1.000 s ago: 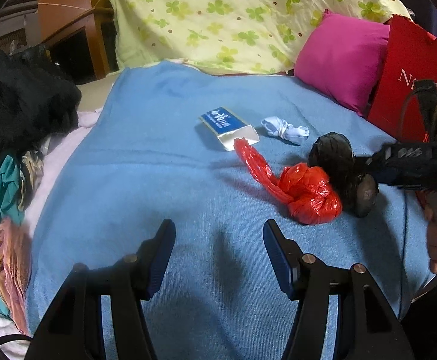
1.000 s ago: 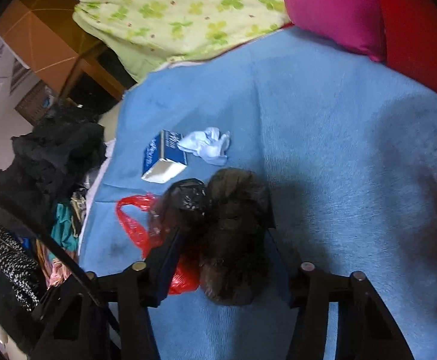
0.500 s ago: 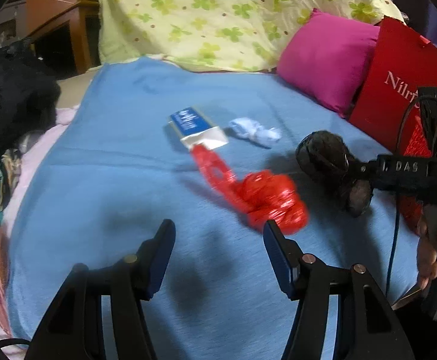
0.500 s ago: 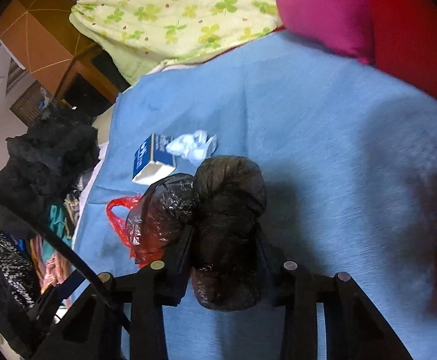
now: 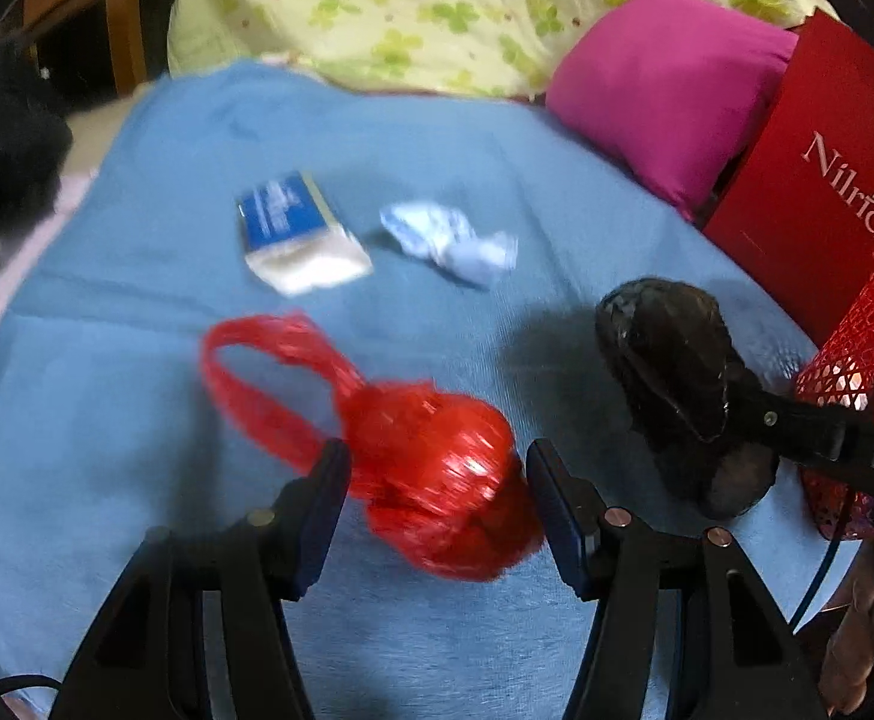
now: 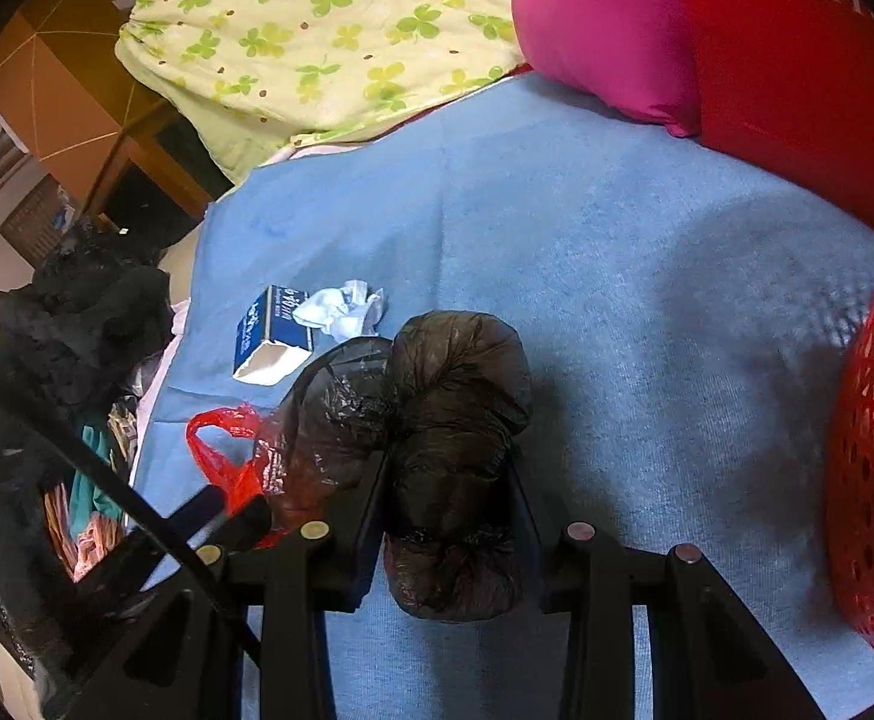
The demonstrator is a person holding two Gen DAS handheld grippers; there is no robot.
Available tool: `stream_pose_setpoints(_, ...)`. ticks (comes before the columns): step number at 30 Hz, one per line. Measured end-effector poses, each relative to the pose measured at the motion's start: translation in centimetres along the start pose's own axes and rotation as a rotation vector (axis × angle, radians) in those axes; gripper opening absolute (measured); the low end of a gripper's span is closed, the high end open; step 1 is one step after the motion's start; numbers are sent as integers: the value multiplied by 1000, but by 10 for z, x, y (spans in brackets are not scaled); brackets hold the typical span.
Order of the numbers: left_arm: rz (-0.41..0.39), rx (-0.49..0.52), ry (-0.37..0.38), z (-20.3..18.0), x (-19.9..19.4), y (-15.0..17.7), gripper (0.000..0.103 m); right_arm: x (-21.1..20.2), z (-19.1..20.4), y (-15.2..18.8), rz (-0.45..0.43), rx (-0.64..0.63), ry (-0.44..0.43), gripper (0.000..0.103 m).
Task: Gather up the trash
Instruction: 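Grasp the red plastic bag with the left tool while the right tool holds the black bag, then lift the red bag with the left tool while the right tool regrips the black bag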
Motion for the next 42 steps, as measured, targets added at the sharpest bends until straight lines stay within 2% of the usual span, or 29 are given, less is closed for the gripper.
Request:
stream_pose_setpoints(2,16,-15,1,0,5,7,57,2,-2,1,11,6,1,40)
stream_pose_setpoints(4,-6,3,-2,-1,1,11,50,2,-4,2,18,13,2,40)
stream_pose_setpoints(7,-19,30,-20,2,-6,14,48,4,-7,4,33,26,-1,40)
stream_pose_setpoints(11,-18,31,-25,12,-16,16,48,6,-8,6,56,43,-6,42)
stream_pose_setpoints(24,-59,110,-170,48,-46,33,48,15,2,11,67,3,21,43)
stream_pose_setpoints(32,-57,96,-180,64,-45,36,50,19,15,12,62,-22,4,44)
stream_pose_setpoints(39,-40,86,-175,78,-38,43,51,30,41,24,103,-73,-33,44)
stream_pose_setpoints(42,-37,79,-163,82,-35,45,54,35,51,28,122,-88,-53,53)
Point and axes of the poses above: each gripper's, at about its wrist camera, not at the fingertips, and x roughly the way its jaws point, z to its left, y to its underside, the point moved 5 cm from there along x, roughly the way its jaws point
